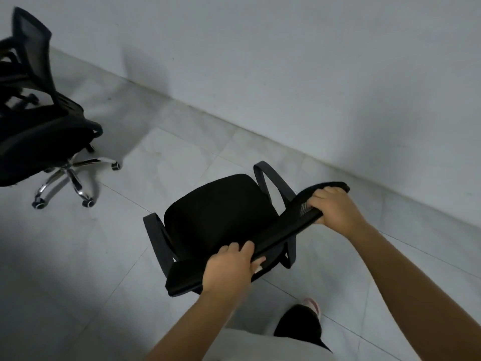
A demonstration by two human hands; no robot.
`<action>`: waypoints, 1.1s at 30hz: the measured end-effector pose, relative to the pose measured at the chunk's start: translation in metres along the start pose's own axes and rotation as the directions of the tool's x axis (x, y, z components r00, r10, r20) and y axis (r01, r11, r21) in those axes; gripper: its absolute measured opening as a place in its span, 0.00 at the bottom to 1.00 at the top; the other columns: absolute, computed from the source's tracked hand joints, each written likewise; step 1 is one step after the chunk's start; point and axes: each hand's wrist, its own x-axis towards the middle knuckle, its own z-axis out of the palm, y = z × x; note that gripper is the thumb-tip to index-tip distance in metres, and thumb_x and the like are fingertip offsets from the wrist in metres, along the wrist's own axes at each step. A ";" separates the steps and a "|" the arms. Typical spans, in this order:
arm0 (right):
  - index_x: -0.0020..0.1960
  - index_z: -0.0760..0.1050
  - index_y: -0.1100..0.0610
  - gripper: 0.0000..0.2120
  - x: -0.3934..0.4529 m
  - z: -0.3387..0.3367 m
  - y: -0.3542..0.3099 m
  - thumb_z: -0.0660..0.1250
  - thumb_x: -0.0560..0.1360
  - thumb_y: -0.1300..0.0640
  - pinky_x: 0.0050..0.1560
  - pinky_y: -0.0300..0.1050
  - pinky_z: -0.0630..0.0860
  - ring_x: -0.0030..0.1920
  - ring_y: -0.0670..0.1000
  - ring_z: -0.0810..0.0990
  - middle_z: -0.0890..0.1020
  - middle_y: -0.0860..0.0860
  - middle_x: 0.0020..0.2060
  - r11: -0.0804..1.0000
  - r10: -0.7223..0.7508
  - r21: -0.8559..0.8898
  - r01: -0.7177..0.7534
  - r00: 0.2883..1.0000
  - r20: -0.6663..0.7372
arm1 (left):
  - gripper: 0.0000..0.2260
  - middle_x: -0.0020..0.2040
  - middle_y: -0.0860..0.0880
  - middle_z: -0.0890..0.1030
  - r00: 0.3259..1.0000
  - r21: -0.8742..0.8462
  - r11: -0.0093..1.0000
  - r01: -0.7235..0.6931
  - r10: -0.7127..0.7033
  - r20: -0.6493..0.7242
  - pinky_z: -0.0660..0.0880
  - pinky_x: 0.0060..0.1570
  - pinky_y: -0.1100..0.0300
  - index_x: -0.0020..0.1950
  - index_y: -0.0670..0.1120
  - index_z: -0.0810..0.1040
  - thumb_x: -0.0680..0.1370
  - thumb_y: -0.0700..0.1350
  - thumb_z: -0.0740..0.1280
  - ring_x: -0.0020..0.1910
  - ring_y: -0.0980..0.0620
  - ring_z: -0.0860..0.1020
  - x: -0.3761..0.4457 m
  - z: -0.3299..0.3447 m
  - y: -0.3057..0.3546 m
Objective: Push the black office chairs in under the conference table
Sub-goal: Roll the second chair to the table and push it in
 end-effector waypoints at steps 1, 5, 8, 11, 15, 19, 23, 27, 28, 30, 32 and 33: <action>0.31 0.79 0.60 0.19 0.004 0.003 0.015 0.84 0.45 0.60 0.31 0.51 0.78 0.27 0.57 0.79 0.80 0.55 0.26 1.000 -0.016 0.010 0.016 1.000 0.008 | 0.19 0.47 0.49 0.76 0.999 0.016 1.000 0.023 -0.023 0.022 0.63 0.35 0.60 0.58 0.50 0.66 0.79 0.61 0.49 0.42 0.51 0.73 0.012 0.002 0.009; 0.35 0.80 0.62 0.16 0.020 0.011 0.078 0.82 0.51 0.60 0.40 0.54 0.77 0.33 0.60 0.80 0.81 0.57 0.30 0.993 -0.013 0.116 0.010 0.999 0.031 | 0.18 0.45 0.48 0.77 0.987 0.063 0.993 0.104 -0.111 0.113 0.60 0.27 0.62 0.57 0.49 0.66 0.79 0.60 0.50 0.35 0.52 0.69 0.064 0.007 0.057; 0.37 0.79 0.65 0.16 0.037 0.016 0.120 0.80 0.53 0.62 0.48 0.57 0.76 0.36 0.61 0.80 0.81 0.59 0.32 0.991 -0.034 0.132 0.032 0.999 0.013 | 0.19 0.46 0.50 0.78 0.976 0.102 0.974 0.204 -0.210 0.052 0.64 0.31 0.62 0.55 0.49 0.67 0.78 0.61 0.49 0.40 0.52 0.76 0.099 0.010 0.092; 0.42 0.79 0.66 0.15 0.061 0.016 0.156 0.78 0.58 0.61 0.62 0.58 0.68 0.44 0.61 0.79 0.81 0.61 0.37 0.985 -0.059 0.165 0.057 0.998 0.007 | 0.18 0.43 0.51 0.76 0.953 0.064 0.951 0.303 -0.304 0.014 0.65 0.32 0.63 0.52 0.49 0.69 0.78 0.62 0.50 0.39 0.53 0.76 0.133 0.006 0.118; 0.31 0.78 0.60 0.20 0.090 0.019 0.202 0.83 0.45 0.57 0.46 0.53 0.79 0.30 0.55 0.80 0.79 0.54 0.26 0.973 -0.209 0.081 0.217 0.973 -0.097 | 0.17 0.36 0.54 0.68 0.924 -0.037 0.925 0.377 -0.379 -0.050 0.62 0.28 0.65 0.49 0.49 0.73 0.77 0.61 0.54 0.33 0.55 0.71 0.177 0.002 0.140; 0.27 0.77 0.56 0.21 0.122 0.027 0.247 0.82 0.42 0.50 0.35 0.41 0.78 0.27 0.52 0.77 0.77 0.49 0.23 0.928 -0.367 0.029 0.372 0.923 -0.113 | 0.12 0.22 0.55 0.66 0.929 -0.037 0.940 0.340 -0.341 -0.144 0.55 0.18 0.72 0.32 0.49 0.78 0.63 0.56 0.76 0.18 0.57 0.71 0.217 -0.006 0.156; 0.26 0.76 0.56 0.21 0.153 0.040 0.290 0.82 0.42 0.49 0.29 0.35 0.71 0.25 0.51 0.76 0.76 0.49 0.22 0.854 -0.512 0.012 0.520 0.844 -0.161 | 0.13 0.21 0.51 0.74 0.898 -0.061 0.917 0.394 -0.398 -0.188 0.67 0.15 0.65 0.31 0.48 0.79 0.61 0.54 0.78 0.17 0.55 0.72 0.251 -0.002 0.164; 0.26 0.76 0.57 0.20 0.182 0.047 0.325 0.82 0.44 0.49 0.29 0.37 0.68 0.24 0.51 0.76 0.77 0.50 0.22 0.762 -0.632 0.003 0.648 0.745 -0.212 | 0.12 0.23 0.51 0.78 0.880 -0.074 0.899 0.431 -0.437 -0.185 0.72 0.18 0.65 0.35 0.47 0.81 0.63 0.55 0.77 0.20 0.53 0.75 0.285 -0.009 0.173; 0.26 0.76 0.57 0.20 0.189 0.048 0.332 0.82 0.45 0.49 0.27 0.35 0.68 0.23 0.51 0.75 0.76 0.50 0.21 0.746 -0.646 0.021 0.665 0.731 -0.221 | 0.13 0.24 0.51 0.79 0.873 -0.098 0.889 0.447 -0.457 -0.171 0.73 0.20 0.65 0.37 0.47 0.82 0.64 0.55 0.76 0.22 0.52 0.77 0.293 -0.011 0.175; 0.25 0.74 0.58 0.20 0.200 0.052 0.346 0.82 0.46 0.50 0.24 0.33 0.68 0.22 0.51 0.74 0.75 0.51 0.20 0.712 -0.671 0.051 0.701 0.699 -0.246 | 0.14 0.22 0.53 0.78 0.860 -0.055 0.874 0.484 -0.486 -0.158 0.71 0.19 0.68 0.35 0.49 0.82 0.61 0.58 0.77 0.20 0.55 0.76 0.308 -0.012 0.183; 0.24 0.73 0.58 0.19 0.212 0.058 0.358 0.83 0.47 0.53 0.23 0.32 0.66 0.21 0.51 0.73 0.74 0.51 0.19 0.664 -0.703 0.048 0.746 0.646 -0.298 | 0.15 0.18 0.55 0.75 0.836 -0.002 0.845 0.534 -0.528 -0.150 0.66 0.14 0.71 0.30 0.52 0.80 0.55 0.60 0.78 0.16 0.59 0.72 0.322 -0.010 0.195; 0.23 0.73 0.58 0.19 0.220 0.060 0.364 0.83 0.47 0.54 0.23 0.32 0.65 0.20 0.50 0.72 0.74 0.51 0.19 0.637 -0.720 0.044 0.769 0.615 -0.321 | 0.15 0.17 0.55 0.74 0.811 -0.005 0.822 0.570 -0.563 -0.158 0.65 0.14 0.72 0.29 0.52 0.80 0.54 0.60 0.79 0.15 0.59 0.71 0.330 -0.008 0.202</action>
